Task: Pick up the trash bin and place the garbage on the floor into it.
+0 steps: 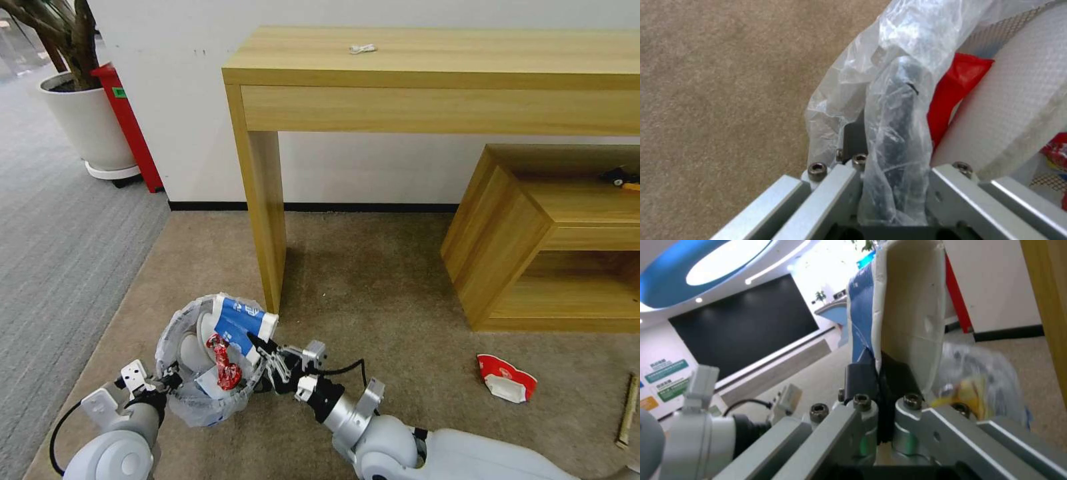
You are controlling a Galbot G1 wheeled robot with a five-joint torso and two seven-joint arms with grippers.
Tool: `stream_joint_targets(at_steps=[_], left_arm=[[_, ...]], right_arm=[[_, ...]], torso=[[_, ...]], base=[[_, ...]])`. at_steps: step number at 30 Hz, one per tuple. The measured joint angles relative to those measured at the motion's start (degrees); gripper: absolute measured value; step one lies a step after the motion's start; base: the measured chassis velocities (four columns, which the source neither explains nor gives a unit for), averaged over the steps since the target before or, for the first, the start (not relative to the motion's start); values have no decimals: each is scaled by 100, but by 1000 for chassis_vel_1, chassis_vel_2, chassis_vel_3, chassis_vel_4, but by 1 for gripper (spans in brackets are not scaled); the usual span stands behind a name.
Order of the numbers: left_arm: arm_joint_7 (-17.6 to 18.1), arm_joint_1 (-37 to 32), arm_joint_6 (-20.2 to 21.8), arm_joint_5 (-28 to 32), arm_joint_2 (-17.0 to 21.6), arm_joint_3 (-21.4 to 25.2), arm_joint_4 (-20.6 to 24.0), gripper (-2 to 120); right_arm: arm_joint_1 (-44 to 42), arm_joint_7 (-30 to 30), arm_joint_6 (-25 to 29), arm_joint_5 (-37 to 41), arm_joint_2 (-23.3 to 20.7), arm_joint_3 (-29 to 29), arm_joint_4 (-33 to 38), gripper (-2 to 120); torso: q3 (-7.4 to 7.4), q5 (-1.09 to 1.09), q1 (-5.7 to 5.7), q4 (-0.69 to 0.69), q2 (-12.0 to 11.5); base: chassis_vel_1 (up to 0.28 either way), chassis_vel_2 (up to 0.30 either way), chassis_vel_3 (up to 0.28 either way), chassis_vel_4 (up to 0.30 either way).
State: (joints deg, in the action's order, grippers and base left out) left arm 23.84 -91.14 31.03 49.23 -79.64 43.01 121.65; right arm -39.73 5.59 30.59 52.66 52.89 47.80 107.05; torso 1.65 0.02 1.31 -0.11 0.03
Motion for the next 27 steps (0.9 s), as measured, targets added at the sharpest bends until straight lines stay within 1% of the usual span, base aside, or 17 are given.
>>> stream_joint_targets(at_steps=[4,8,12,21,27], left_arm=[[2,-13,0,1,-33,-6,56,0],[2,-78,0,-32,-111,-72,221,0],[-29,-260,10,-112,-204,-196,623,0],[-47,-347,13,-131,-205,-176,693,0],[-41,-401,18,-194,-201,-279,721,0]], right_arm=[[-72,4,20,-77,-4,31,-64,0],[-115,16,52,-141,69,55,-205,0],[-154,65,99,-226,203,127,-497,0],[-132,128,145,-280,370,155,-954,0],[28,233,136,-192,575,133,-1274,0]], torso=[[0,0,0,0,0],[0,0,0,0,0],[0,0,0,0,0],[0,-1,0,0,0],[0,0,0,0,0]], base=[[0,0,0,0],[0,0,0,0],[0,0,0,0],[0,0,0,0],[0,0,0,0]])
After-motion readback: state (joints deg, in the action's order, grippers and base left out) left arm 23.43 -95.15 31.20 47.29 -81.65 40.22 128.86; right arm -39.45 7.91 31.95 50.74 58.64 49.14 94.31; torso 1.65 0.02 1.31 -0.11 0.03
